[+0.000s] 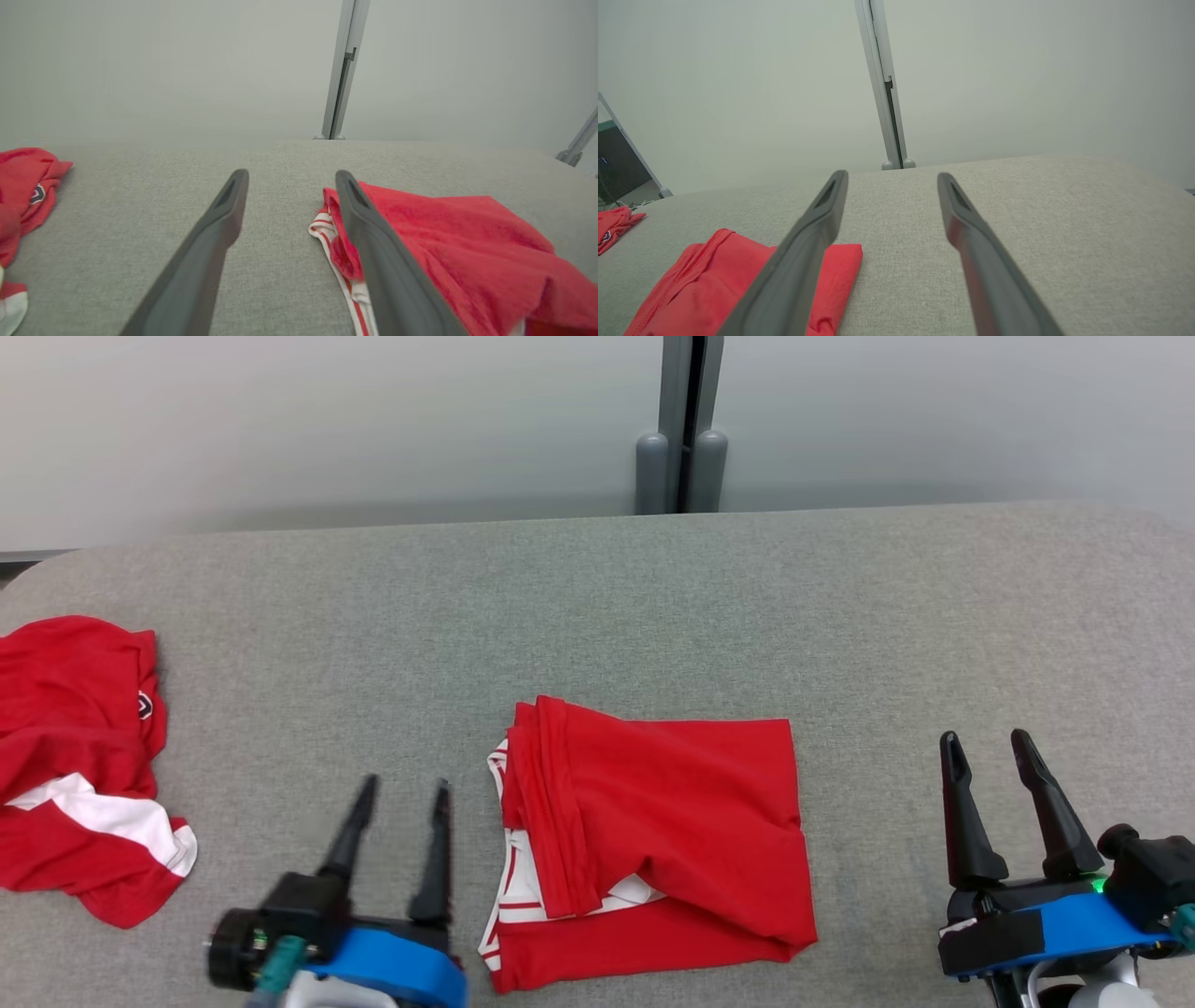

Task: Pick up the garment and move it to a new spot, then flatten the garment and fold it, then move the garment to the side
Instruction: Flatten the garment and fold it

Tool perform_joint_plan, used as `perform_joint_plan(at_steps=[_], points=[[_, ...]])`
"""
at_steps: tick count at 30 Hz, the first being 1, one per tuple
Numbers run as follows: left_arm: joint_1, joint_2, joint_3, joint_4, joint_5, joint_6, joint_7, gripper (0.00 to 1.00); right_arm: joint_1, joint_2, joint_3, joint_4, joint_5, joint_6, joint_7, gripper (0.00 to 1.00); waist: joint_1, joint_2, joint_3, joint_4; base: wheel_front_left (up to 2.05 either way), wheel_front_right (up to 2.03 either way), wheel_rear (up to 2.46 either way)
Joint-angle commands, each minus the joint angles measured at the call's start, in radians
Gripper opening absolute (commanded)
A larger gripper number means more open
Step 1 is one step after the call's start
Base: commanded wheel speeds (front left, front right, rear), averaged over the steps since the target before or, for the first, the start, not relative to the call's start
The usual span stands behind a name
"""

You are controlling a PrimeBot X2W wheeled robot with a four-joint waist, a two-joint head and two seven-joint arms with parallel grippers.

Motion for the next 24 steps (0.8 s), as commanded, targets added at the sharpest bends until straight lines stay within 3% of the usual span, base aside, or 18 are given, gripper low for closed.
perform_joint_plan(at_steps=[1,10,24], points=[[0.009,-0.001,-0.048,0.007,-0.021,-0.007,0.014,1.0,0.005,0.001,-0.002,-0.002,0.003,0.001,0.004,1.0,0.0,0.0,0.001,0.005,0.0,0.0,0.0],[0.045,0.056,-0.273,0.014,-0.139,-0.009,0.096,1.0,0.001,0.001,-0.001,0.016,0.009,0.001,0.0,1.0,0.0,0.0,0.014,0.011,0.0,0.0,0.0],[-0.007,0.097,-0.425,0.091,-0.254,-0.009,0.111,1.0,-0.03,0.001,0.005,0.045,0.012,0.001,-0.007,1.0,0.0,0.0,0.046,-0.018,0.0,0.0,0.0]])
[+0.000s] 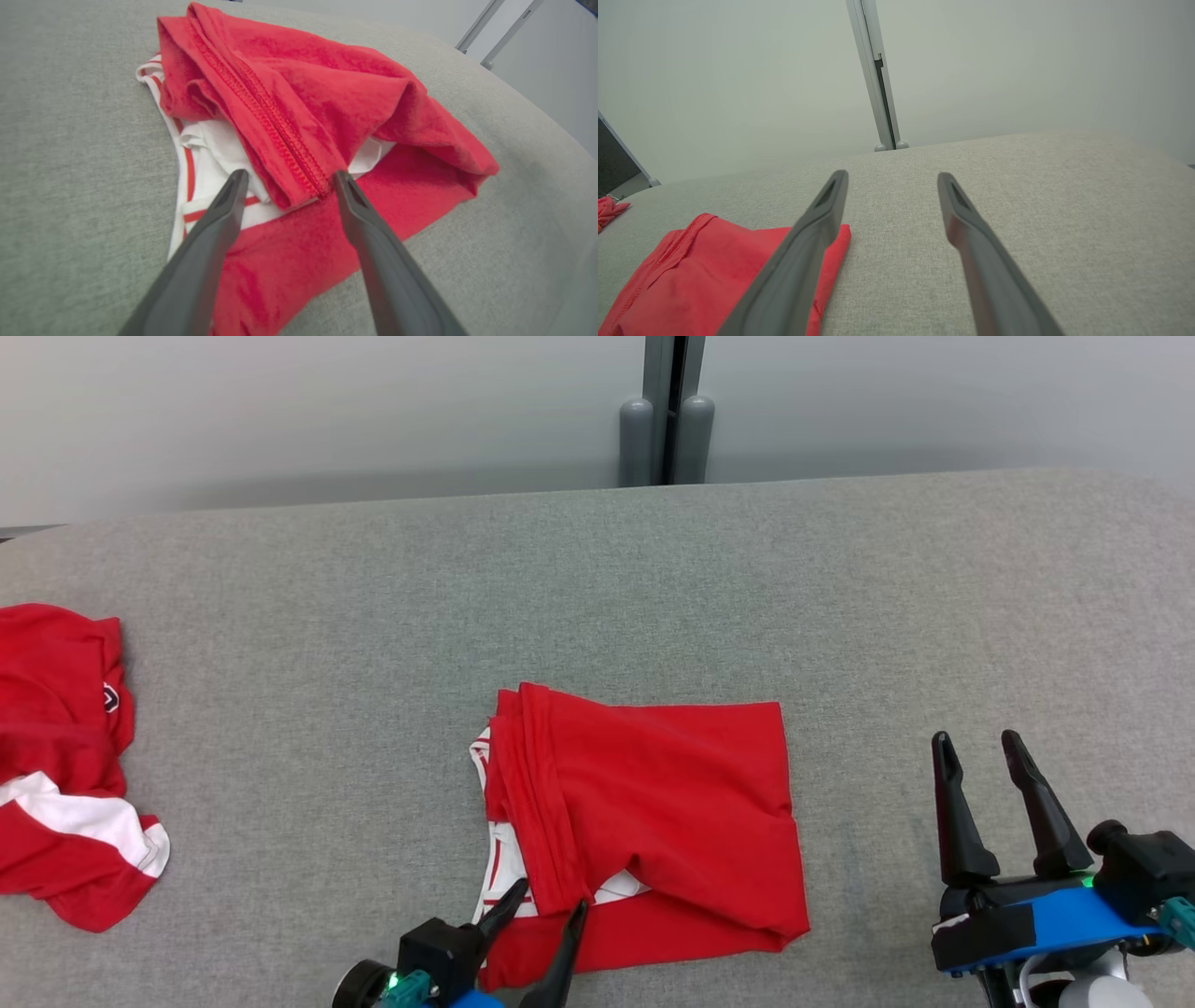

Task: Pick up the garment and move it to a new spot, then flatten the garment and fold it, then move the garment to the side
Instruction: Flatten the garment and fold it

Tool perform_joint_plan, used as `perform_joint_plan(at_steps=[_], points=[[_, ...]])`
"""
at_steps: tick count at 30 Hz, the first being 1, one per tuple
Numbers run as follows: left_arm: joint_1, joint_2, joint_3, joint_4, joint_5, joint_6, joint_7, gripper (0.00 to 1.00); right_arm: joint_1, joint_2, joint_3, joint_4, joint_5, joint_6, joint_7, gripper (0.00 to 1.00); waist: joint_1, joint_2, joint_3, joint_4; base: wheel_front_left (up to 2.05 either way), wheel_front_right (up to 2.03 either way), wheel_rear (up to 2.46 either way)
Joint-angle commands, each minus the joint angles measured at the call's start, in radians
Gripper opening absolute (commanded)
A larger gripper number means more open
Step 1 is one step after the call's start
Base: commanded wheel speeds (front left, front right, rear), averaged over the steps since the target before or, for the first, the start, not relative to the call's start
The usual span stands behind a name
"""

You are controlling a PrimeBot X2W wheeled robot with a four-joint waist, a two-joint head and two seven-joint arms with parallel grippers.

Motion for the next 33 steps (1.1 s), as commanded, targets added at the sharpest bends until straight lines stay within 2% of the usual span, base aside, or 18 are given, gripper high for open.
perform_joint_plan(at_steps=[1,2,3,4,5,6,15,22,27,28,29,30,33], points=[[-0.022,0.0,-0.008,0.009,-0.004,-0.002,-0.009,1.0,-0.014,0.0,-0.002,0.005,0.004,0.001,-0.002,1.0,0.0,0.0,0.002,-0.002,0.0,0.0,0.0],[-0.028,-0.002,-0.014,0.016,-0.008,-0.002,-0.012,1.0,-0.016,0.0,-0.002,0.006,0.004,0.001,-0.003,1.0,0.0,0.0,0.003,-0.004,0.0,0.0,0.0],[-0.035,-0.004,-0.021,0.022,-0.012,-0.002,-0.016,0.96,-0.018,0.0,-0.002,0.006,0.004,0.001,-0.004,1.0,0.0,0.0,0.003,-0.005,0.0,0.0,0.0],[-0.041,-0.007,-0.03,0.031,-0.021,-0.002,-0.018,0.48,-0.017,0.0,-0.002,0.007,0.003,0.001,-0.005,1.0,0.0,0.0,0.004,-0.006,0.0,0.0,0.0],[-0.049,-0.007,-0.041,0.039,-0.026,-0.002,-0.017,0.32,-0.016,0.0,-0.002,0.008,0.003,0.001,-0.006,1.0,0.0,0.0,0.003,-0.006,0.0,0.0,0.0],[-0.055,-0.006,-0.047,0.045,-0.03,-0.002,-0.021,0.0,-0.015,0.0,-0.002,0.009,0.002,0.001,-0.007,1.0,0.0,0.0,0.003,-0.006,0.0,0.0,0.0],[-0.043,0.036,-0.052,0.015,-0.052,0.007,-0.057,0.0,0.004,0.0,-0.023,0.022,-0.003,0.001,-0.012,1.0,0.0,0.0,-0.01,0.015,0.0,0.0,0.0],[0.032,0.089,-0.027,-0.1,-0.078,0.047,-0.015,0.0,0.008,0.0,-0.032,0.05,0.006,0.001,-0.017,1.0,0.0,0.0,-0.012,0.033,0.0,0.0,0.0],[0.055,0.088,-0.035,-0.116,-0.096,0.058,0.028,0.0,0.002,0.0,-0.034,0.079,0.009,0.001,-0.021,1.0,0.0,0.0,-0.008,0.039,0.0,0.0,0.0],[0.052,0.089,-0.038,-0.107,-0.091,0.059,0.036,0.04,-0.001,0.0,-0.032,0.085,0.01,0.001,-0.022,1.0,0.0,0.0,-0.009,0.038,0.0,0.0,0.0],[0.043,0.094,-0.04,-0.1,-0.08,0.066,0.032,0.73,-0.004,0.0,-0.028,0.09,0.009,0.001,-0.023,1.0,0.0,0.0,-0.01,0.035,0.0,0.0,0.0],[0.036,0.091,-0.035,-0.098,-0.08,0.071,0.02,1.0,-0.007,0.0,-0.026,0.096,0.008,0.001,-0.024,1.0,0.0,0.0,-0.012,0.032,0.0,0.0,0.0],[0.024,0.087,-0.02,-0.106,-0.078,0.082,-0.019,1.0,-0.013,-0.001,-0.031,0.103,0.001,0.001,-0.027,1.0,0.0,0.0,-0.021,0.025,0.0,0.0,0.0]])
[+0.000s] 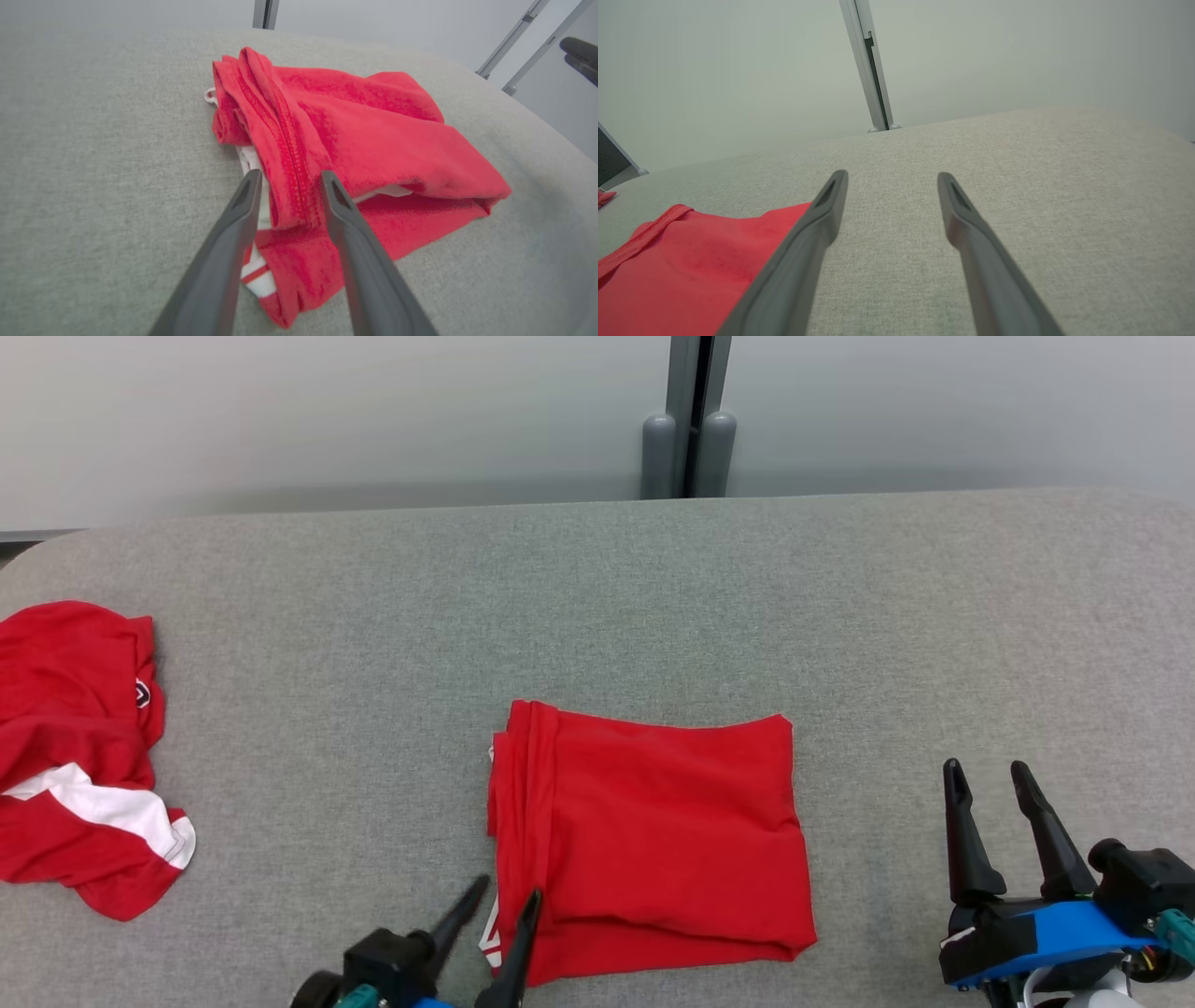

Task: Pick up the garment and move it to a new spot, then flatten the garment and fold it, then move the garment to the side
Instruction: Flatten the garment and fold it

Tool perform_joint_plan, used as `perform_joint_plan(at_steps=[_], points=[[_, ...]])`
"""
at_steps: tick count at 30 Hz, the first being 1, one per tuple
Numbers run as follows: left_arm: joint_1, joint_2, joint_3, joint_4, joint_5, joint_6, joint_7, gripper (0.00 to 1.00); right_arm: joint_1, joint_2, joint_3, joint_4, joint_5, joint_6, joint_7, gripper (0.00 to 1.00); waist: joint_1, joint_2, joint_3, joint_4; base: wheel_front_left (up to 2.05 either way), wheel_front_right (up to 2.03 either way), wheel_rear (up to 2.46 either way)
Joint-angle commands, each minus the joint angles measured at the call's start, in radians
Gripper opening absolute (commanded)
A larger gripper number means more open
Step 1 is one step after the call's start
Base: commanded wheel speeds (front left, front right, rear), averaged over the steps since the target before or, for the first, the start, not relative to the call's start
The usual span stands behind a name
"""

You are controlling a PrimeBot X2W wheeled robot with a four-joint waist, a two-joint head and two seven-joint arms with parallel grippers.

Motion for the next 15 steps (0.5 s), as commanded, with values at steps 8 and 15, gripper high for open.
perform_joint_plan(at_steps=[8,15], points=[[-0.059,0.022,0.106,-0.067,0.0,0.049,-0.093,1.0,-0.02,-0.001,-0.015,-0.008,-0.019,0.001,-0.009,1.0,0.0,-0.0001,-0.028,-0.012,0.0,0.0,0.0],[-0.116,0.021,0.202,-0.072,0.025,0.107,-0.115,1.0,-0.01,-0.001,0.004,-0.04,-0.031,0.001,-0.003,1.0,0.0,-0.0001,-0.056,-0.021,0.0,0.0,0.0]])
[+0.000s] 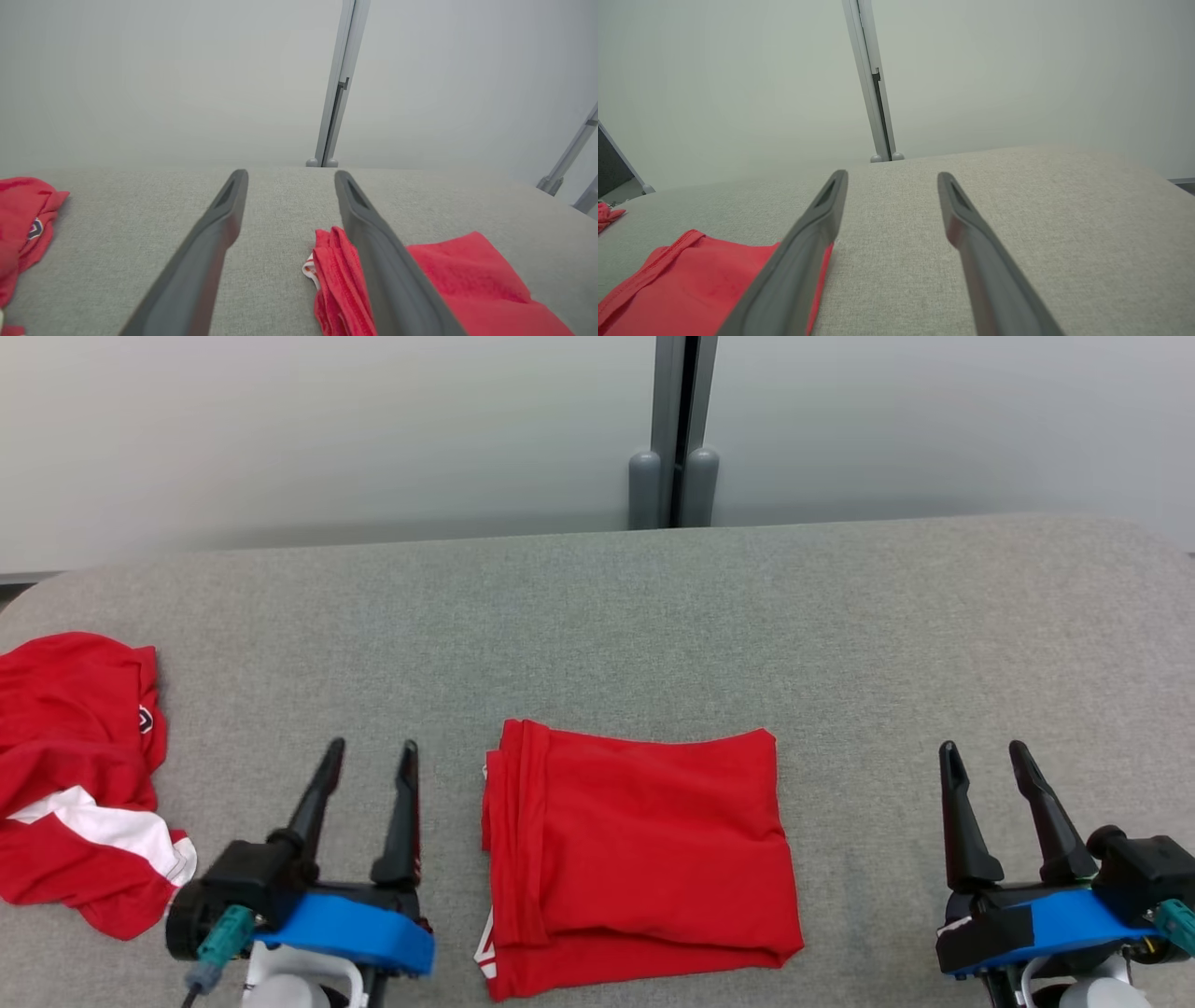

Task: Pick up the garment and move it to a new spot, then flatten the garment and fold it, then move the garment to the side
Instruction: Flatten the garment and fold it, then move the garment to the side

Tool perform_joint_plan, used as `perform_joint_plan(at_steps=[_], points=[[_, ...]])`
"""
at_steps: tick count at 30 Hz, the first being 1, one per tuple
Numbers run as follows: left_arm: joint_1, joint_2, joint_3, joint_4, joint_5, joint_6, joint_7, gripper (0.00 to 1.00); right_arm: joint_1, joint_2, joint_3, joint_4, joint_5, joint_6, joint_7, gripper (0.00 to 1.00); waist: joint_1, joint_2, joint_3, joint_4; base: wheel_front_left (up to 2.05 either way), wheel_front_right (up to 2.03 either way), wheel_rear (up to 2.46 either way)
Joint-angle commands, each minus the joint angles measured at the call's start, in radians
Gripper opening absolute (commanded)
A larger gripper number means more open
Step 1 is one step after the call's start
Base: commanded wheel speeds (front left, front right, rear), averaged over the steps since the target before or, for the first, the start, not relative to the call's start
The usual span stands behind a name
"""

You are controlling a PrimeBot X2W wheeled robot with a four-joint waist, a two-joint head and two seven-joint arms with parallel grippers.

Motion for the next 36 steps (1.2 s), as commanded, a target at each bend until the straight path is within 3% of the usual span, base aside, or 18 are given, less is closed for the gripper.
perform_joint_plan(at_steps=[1,8,15,25,36], points=[[-0.017,-0.003,0.028,-0.003,0.0,0.015,-0.007,1.0,0.006,-0.001,0.006,-0.015,-0.005,0.001,0.003,1.0,0.0,0.0,-0.011,-0.005,0.0,0.0,0.0],[-0.002,0.002,0.118,-0.027,0.058,0.052,-0.008,1.0,0.052,-0.001,0.01,-0.067,-0.004,0.001,0.019,1.0,0.0,0.0,-0.039,-0.006,0.0,0.0,0.0],[0.064,0.003,0.204,-0.039,0.096,0.053,-0.009,1.0,0.102,-0.001,0.005,-0.105,-0.005,0.001,0.032,1.0,0.0,0.0,-0.05,0.004,0.0,0.0,0.0],[0.118,-0.009,0.228,-0.015,0.163,0.047,-0.009,1.0,0.13,-0.001,-0.004,-0.103,-0.016,0.001,0.053,1.0,0.0,0.0,-0.046,0.034,0.0,0.0,0.0],[0.084,-0.03,0.246,-0.013,0.189,0.025,-0.009,1.0,0.057,-0.001,0.031,-0.092,-0.034,0.001,0.094,1.0,0.0,0.0,-0.017,0.05,0.0,0.0,0.0]])
